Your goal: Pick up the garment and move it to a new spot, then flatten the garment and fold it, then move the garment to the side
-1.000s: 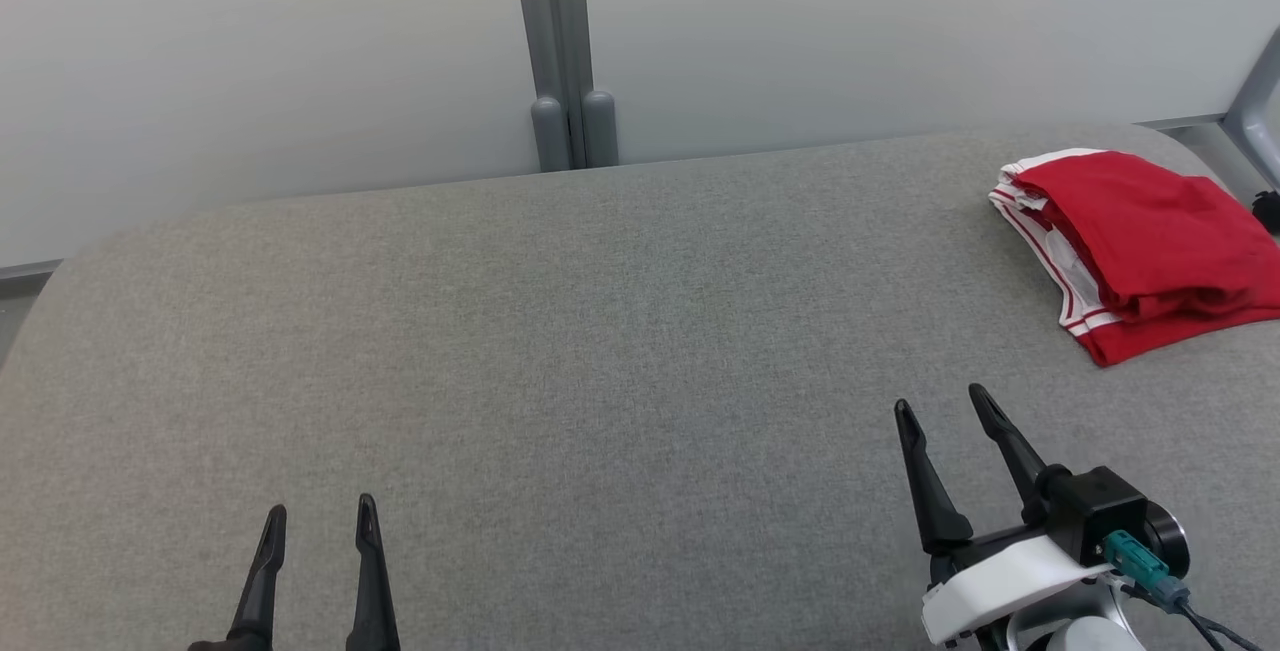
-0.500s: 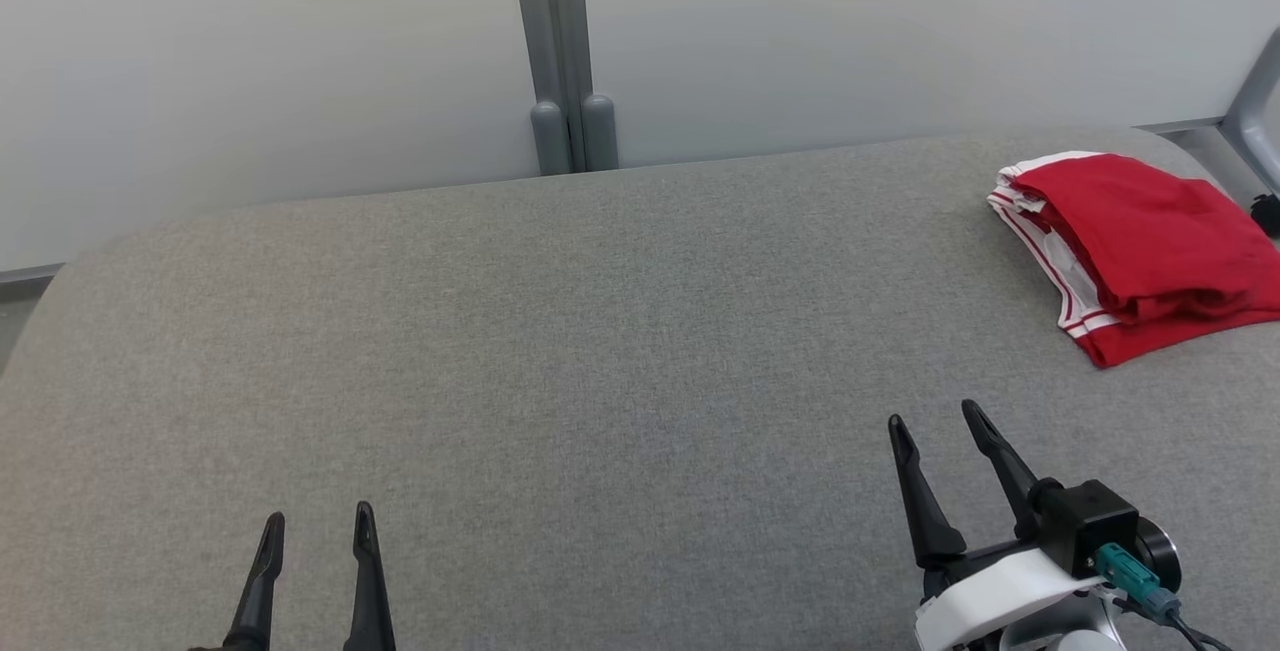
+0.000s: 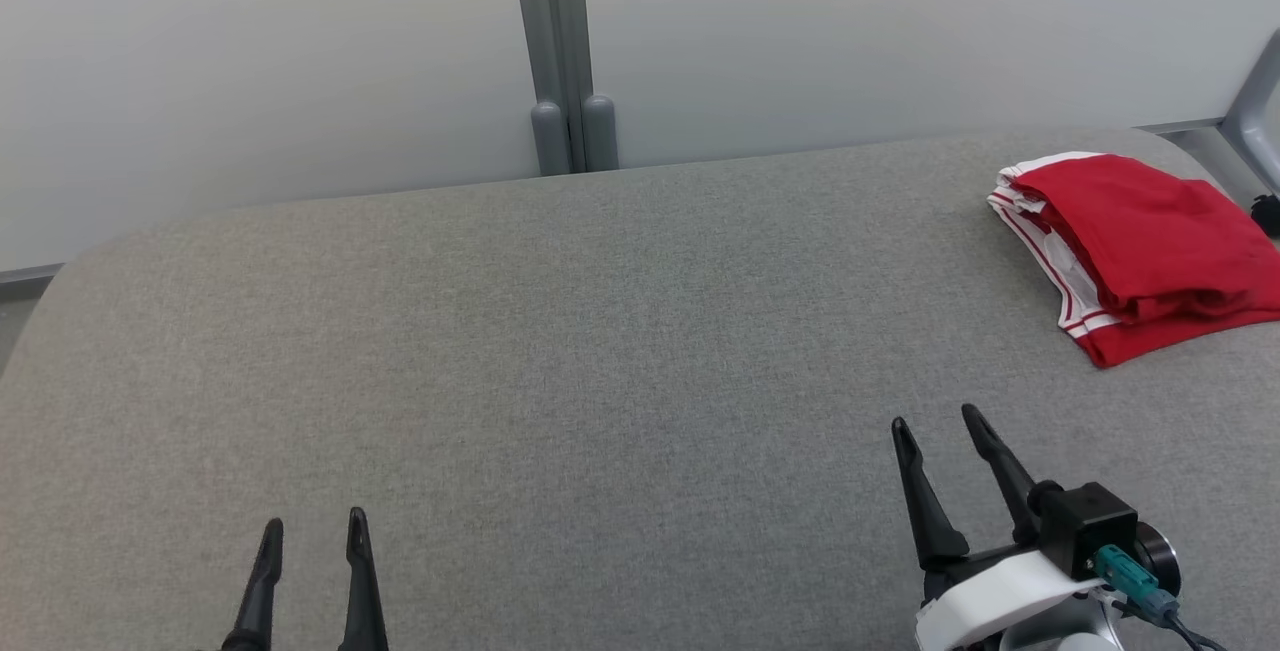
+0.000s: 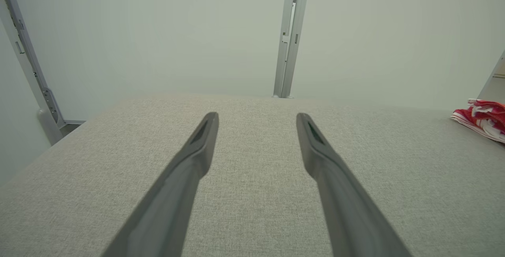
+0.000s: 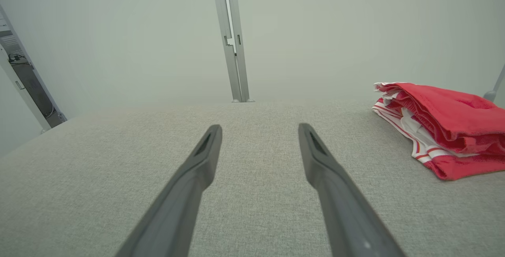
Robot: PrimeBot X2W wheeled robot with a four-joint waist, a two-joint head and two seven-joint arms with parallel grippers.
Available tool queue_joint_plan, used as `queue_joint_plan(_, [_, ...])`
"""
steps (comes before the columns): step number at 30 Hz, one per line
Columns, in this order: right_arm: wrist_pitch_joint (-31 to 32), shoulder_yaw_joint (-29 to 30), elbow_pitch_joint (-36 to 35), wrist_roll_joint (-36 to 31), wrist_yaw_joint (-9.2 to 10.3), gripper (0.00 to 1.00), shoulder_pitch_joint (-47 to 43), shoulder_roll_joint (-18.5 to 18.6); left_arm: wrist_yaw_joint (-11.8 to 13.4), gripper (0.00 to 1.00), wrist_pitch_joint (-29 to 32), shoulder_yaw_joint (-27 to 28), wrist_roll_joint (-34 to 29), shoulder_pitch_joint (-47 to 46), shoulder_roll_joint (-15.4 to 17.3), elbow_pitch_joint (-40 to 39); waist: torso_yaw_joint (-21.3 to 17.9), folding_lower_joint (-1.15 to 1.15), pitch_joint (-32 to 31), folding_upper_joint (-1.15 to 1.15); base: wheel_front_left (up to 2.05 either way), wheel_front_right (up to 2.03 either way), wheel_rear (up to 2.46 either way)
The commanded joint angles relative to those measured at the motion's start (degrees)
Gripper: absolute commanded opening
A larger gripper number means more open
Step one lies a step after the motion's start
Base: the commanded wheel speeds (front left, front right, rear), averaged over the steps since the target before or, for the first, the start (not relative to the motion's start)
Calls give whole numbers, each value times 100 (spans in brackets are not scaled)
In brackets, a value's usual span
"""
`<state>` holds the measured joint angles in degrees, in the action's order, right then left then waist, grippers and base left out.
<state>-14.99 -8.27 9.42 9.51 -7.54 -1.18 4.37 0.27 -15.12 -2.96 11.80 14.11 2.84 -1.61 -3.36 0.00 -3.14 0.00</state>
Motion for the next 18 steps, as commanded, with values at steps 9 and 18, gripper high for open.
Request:
queue_joint_plan(9, [134, 57, 137, 706, 0, 0, -23, 13, -45, 0, 121, -4, 690, -129, 31, 221, 15, 0, 16, 0, 0, 0, 0])
queue_joint_plan(18, [332, 168, 186, 1683, 1, 0, 89, 46, -142, 0, 312, 37, 1652, -381, 90, 410, 39, 0, 39, 0, 0, 0, 0])
